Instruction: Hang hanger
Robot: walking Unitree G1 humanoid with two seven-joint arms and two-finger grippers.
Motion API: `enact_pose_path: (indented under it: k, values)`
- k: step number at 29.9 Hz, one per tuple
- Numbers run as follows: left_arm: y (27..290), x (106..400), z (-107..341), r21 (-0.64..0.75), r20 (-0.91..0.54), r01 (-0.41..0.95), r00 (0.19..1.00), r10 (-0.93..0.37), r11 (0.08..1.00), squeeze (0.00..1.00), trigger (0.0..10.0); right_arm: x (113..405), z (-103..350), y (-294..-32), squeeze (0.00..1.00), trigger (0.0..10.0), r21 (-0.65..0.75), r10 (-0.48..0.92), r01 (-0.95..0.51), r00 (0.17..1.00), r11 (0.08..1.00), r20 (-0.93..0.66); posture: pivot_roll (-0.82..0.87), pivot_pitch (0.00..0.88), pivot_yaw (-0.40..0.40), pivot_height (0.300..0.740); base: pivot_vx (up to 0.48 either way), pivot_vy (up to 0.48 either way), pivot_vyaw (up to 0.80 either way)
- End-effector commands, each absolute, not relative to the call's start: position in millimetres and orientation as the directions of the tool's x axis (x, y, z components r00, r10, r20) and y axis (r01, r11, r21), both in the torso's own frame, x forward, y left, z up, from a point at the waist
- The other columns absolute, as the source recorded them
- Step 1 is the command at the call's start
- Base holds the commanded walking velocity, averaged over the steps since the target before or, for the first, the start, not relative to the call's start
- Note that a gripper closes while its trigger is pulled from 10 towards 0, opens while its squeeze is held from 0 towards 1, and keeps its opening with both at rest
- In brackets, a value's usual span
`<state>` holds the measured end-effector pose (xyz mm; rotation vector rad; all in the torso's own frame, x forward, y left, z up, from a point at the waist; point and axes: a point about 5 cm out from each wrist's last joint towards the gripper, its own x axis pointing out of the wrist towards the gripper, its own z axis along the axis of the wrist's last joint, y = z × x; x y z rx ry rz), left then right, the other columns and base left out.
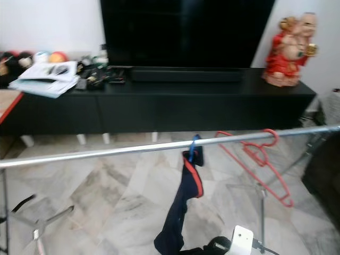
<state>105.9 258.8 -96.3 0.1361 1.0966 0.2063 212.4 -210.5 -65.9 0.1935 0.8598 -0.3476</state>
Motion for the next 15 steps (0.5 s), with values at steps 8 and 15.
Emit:
enact_pose_path:
  k: [8, 15]
  values:
    - [260, 117, -93, 0.209, -0.863, -0.070, 0.455, 0.218, 0.975, 0.00, 10.0, 226, -59, -203, 0.00, 10.0, 0.063, -0.203, 0.368, 0.639, 0.928, -0.742, 0.18, 0.000, -0.002, 0.740, -0.033, 0.000, 0.00]
    - [256, 123, -93, 0.205, -0.861, -0.071, 0.462, 0.214, 0.976, 0.00, 10.0, 229, -57, -201, 0.00, 10.0, 0.073, -0.195, 0.365, 0.644, 0.928, -0.740, 0.18, 0.000, -0.002, 0.740, -0.275, 0.000, 0.00]
